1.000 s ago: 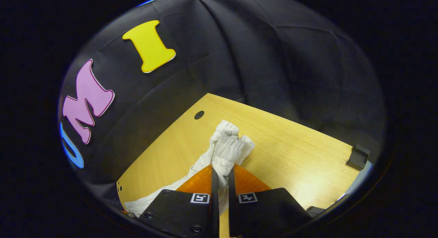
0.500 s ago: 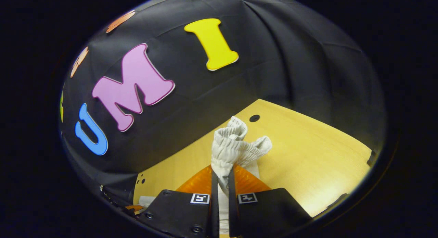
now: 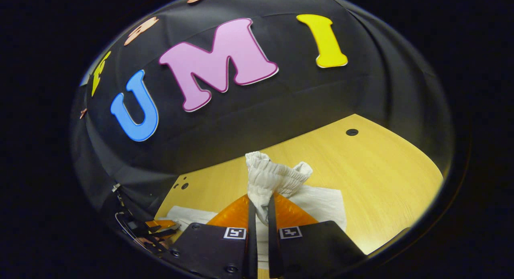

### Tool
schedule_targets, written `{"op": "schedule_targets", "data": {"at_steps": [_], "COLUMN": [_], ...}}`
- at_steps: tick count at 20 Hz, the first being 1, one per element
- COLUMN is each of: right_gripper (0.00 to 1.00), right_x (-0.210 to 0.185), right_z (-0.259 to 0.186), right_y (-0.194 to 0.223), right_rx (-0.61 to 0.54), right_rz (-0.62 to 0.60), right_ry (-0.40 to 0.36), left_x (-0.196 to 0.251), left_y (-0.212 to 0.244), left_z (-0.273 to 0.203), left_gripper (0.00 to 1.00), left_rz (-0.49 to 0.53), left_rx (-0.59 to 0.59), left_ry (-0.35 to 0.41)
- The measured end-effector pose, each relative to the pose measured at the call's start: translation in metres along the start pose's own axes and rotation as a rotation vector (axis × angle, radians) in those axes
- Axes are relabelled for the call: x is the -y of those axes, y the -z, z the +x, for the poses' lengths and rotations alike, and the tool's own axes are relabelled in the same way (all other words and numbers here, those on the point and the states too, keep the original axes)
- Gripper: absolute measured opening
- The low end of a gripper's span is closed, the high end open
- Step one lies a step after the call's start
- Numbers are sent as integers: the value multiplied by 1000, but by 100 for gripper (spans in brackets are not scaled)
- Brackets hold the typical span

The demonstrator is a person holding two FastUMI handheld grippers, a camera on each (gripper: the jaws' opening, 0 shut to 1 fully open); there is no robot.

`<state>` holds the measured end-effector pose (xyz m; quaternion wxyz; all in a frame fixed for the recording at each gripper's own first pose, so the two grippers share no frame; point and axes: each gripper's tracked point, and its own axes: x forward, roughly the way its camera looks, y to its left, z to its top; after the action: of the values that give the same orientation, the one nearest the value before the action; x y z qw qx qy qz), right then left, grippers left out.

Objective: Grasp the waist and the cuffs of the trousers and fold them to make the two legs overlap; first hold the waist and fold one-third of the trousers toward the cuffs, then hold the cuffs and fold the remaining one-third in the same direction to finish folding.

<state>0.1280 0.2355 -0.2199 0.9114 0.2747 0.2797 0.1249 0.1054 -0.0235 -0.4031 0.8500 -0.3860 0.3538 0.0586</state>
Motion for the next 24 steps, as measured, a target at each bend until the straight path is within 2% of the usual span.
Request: {"op": "schedule_targets", "data": {"at_steps": [9, 13, 14, 16, 17, 18, 21, 22, 23, 24], "right_gripper": [15, 15, 16, 23, 17, 22, 62, 67, 84, 84], "right_x": [-33, -32, -33, -33, -33, -38, -59, -63, -68, -72], "right_z": [13, 15, 16, 14, 14, 15, 15, 14, 11, 5], "right_y": [93, 141, 151, 170, 176, 182, 188, 188, 184, 181], "right_rx": [-158, -253, -281, -330, -346, -363, -393, -387, -385, -378], "right_rz": [-143, -206, -214, -215, -215, -201, -134, -119, -106, -96], "right_ry": [-58, -75, -80, -90, -91, -107, -163, -177, -196, -222], "left_x": [3, 4, 4, 8, 9, 9, 9, 8, 8, 8], "left_y": [-1, 0, -1, 1, 0, 0, 3, 3, 3, 3], "left_z": [7, 7, 7, 9, 8, 8, 10, 9, 9, 9], "left_gripper": [97, 98, 98, 97, 98, 94, 98, 97, 97, 96], "left_rz": [5, 10, 2, -28, -36, -38, -20, -13, -5, -1], "left_rx": [-7, -10, -11, -12, -10, -10, -14, -16, -18, -16], "left_ry": [-1, -19, -24, -26, -26, -29, -44, -51, -57, -64]}}
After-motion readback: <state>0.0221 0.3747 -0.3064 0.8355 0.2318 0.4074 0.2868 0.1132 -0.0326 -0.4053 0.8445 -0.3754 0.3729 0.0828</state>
